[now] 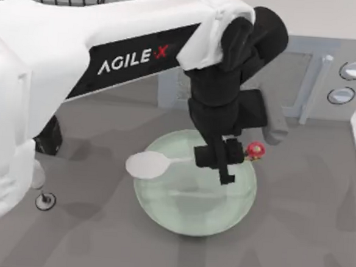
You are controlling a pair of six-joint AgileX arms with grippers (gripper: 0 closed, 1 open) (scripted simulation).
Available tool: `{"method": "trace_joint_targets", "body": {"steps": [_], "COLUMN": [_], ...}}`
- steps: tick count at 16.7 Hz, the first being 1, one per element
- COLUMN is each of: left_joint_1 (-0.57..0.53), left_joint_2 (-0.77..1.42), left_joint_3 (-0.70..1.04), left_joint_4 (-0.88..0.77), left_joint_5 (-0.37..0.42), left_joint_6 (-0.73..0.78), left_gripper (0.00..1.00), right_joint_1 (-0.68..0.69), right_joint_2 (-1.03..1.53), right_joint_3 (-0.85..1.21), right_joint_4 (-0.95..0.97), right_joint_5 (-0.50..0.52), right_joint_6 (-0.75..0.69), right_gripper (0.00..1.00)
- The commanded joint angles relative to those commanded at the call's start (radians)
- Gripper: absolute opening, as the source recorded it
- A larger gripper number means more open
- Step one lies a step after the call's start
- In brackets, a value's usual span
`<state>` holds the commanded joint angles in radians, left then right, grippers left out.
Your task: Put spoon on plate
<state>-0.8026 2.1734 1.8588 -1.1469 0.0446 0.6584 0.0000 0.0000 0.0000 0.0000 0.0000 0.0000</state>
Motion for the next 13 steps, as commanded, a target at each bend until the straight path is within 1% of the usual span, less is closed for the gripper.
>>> {"method": "trace_joint_targets", "body": {"steps": [5,13], "left_joint_1": [0.000,0.028], "left_joint_2": [-0.022,0.031], "left_joint_3": [-0.044,-0.088], "left_joint_4": [0.046,0.098], "left_joint_5": [-0.015,-0.029], "left_joint_6": [0.012,0.154], "left_gripper": [0.00,0.00], "right_joint_1": [0.000,0.000], "right_joint_2": [0.000,0.000], "right_joint_3": [0.000,0.000], "right_joint_4": [0.000,0.000], "right_joint_5": [0.000,0.000], "right_joint_6": [0.000,0.000], "right_gripper": [1.00,1.00]}}
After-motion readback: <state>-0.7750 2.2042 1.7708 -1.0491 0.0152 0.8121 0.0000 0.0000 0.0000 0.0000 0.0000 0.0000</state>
